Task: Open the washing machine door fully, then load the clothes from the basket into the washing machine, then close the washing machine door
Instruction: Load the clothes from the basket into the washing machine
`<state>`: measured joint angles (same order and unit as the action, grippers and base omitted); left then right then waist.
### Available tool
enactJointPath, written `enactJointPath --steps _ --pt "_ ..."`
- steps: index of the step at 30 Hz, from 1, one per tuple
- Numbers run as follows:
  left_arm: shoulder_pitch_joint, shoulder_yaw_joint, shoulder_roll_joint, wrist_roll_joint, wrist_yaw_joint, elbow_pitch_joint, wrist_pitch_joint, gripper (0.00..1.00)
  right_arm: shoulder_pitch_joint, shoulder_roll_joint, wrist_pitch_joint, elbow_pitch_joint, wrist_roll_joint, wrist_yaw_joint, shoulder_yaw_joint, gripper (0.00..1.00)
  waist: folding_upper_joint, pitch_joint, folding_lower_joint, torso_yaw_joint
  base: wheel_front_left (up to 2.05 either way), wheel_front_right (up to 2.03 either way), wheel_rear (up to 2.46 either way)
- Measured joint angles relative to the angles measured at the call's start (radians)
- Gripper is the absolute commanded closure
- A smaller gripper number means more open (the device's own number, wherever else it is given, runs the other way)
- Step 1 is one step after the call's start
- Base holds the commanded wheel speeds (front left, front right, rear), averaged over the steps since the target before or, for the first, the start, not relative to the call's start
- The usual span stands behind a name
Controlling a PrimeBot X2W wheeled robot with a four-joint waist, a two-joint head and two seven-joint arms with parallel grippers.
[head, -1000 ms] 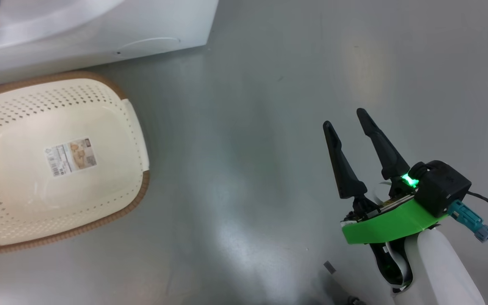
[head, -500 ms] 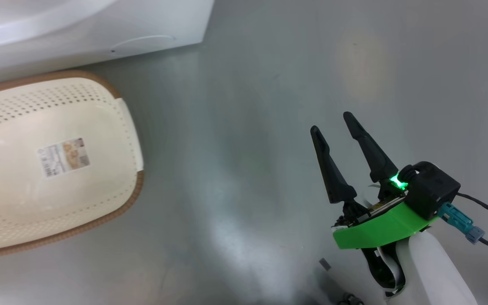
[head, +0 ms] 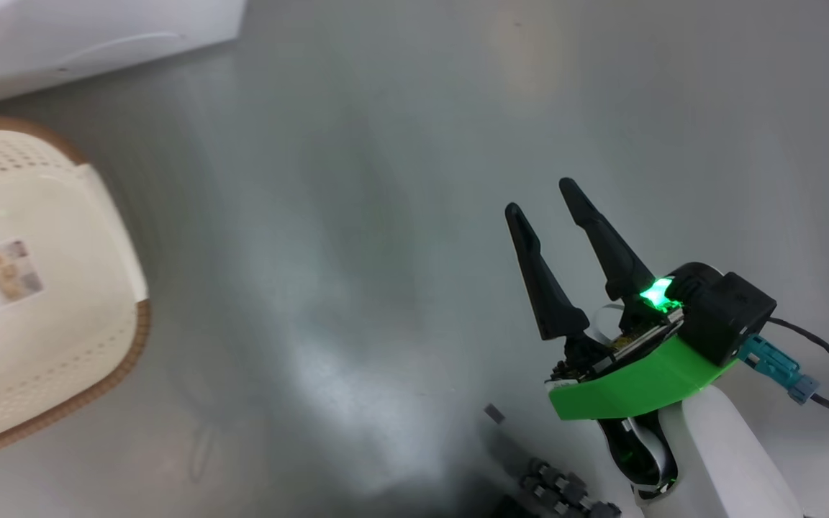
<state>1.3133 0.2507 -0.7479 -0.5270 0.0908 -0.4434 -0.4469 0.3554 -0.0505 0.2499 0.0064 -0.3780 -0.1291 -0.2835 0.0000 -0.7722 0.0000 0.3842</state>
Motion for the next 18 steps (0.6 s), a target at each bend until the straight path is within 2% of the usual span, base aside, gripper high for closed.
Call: enactJointPath --steps 3,10,18 --pt "0.073 0.002 -0.016 0.037 -0.017 -0.042 0.067 1.00 0.002 0.000 0.000 -0.002 -0.005 0.000 -0.009 0.00 0.0000 -0.026 0.0000 0.026 0.00 0.00 0.00" --pt "0.185 -0.002 -0.004 0.076 -0.016 -0.100 0.243 1.00 0.021 0.002 0.000 -0.007 -0.015 0.000 -0.026 0.00 0.0000 -0.076 -0.0001 0.063 0.00 0.00 0.00" --pt "0.228 0.015 0.011 0.098 -0.032 -0.254 0.305 1.00 0.035 0.003 0.000 -0.008 -0.039 0.000 -0.029 0.00 0.0000 -0.118 0.0000 0.090 0.00 0.00 0.00"
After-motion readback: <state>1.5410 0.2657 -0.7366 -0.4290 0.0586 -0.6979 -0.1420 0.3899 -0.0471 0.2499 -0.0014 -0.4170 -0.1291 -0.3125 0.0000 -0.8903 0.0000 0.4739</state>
